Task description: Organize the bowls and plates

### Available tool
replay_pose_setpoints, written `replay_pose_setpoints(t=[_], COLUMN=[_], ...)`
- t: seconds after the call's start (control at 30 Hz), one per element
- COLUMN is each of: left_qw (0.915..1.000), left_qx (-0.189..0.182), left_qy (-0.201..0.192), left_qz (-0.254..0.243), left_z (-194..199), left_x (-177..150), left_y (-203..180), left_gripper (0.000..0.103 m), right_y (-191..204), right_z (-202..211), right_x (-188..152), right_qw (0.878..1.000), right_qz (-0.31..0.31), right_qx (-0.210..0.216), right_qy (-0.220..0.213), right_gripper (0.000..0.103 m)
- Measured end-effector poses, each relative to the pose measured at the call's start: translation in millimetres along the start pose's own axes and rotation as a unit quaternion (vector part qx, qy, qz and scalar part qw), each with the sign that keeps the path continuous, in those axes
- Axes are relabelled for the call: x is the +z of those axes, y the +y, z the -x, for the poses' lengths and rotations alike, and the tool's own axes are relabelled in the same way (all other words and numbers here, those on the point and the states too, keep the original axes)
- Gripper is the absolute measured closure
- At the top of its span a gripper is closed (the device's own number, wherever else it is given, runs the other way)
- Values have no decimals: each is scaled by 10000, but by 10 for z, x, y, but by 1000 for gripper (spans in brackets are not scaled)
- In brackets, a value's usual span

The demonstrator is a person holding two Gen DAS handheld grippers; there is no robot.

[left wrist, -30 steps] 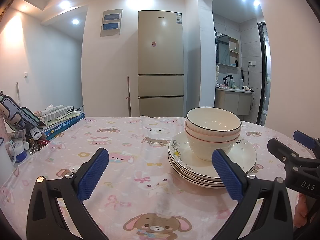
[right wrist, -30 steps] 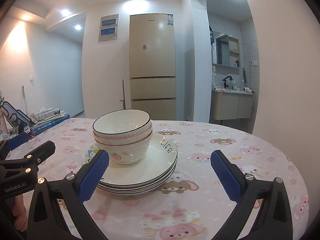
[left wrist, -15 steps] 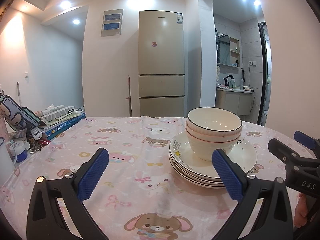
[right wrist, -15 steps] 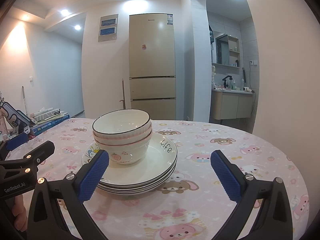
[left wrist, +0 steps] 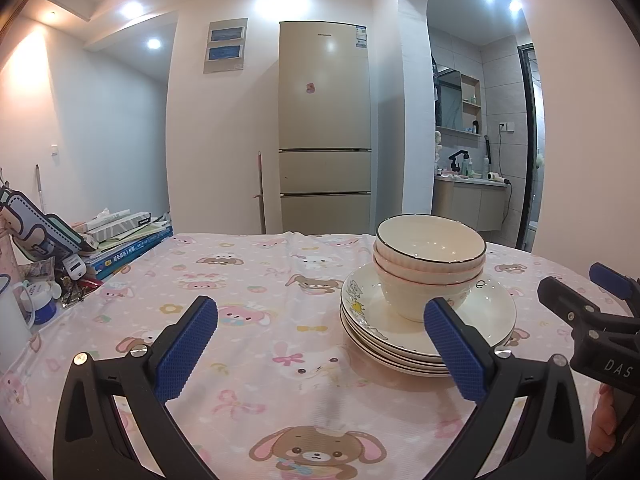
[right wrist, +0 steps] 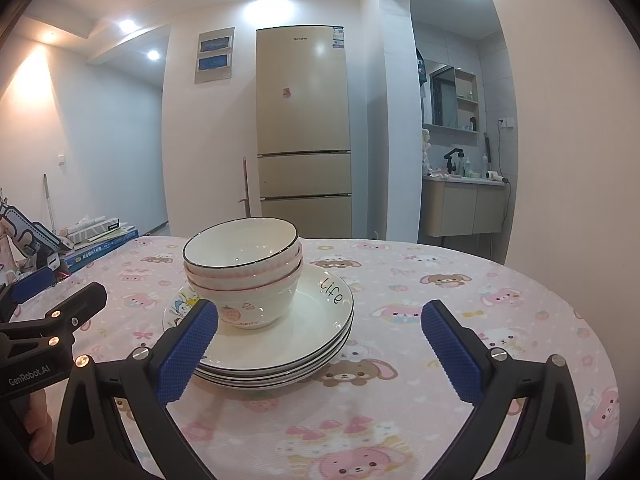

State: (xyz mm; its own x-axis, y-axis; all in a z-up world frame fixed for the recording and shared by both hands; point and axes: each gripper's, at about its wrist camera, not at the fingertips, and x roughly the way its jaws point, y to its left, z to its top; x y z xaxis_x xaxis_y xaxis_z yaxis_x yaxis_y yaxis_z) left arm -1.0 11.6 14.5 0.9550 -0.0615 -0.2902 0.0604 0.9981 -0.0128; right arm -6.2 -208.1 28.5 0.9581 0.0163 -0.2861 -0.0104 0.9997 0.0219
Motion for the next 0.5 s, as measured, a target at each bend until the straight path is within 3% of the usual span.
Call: replay_pose_setpoints(t=[0.5], left_qw=[10000], left_qx=[43], left_qy=[3], left_qz=[16], left_z=[14], left_x=[-2], left_y=[18], left_gripper=[0], right_y=[-3], right_z=[4], right_x=[3], right_qw=[10000], right_qz=[-8], right_qx=[-10], right_qy=[4], right_gripper=[0])
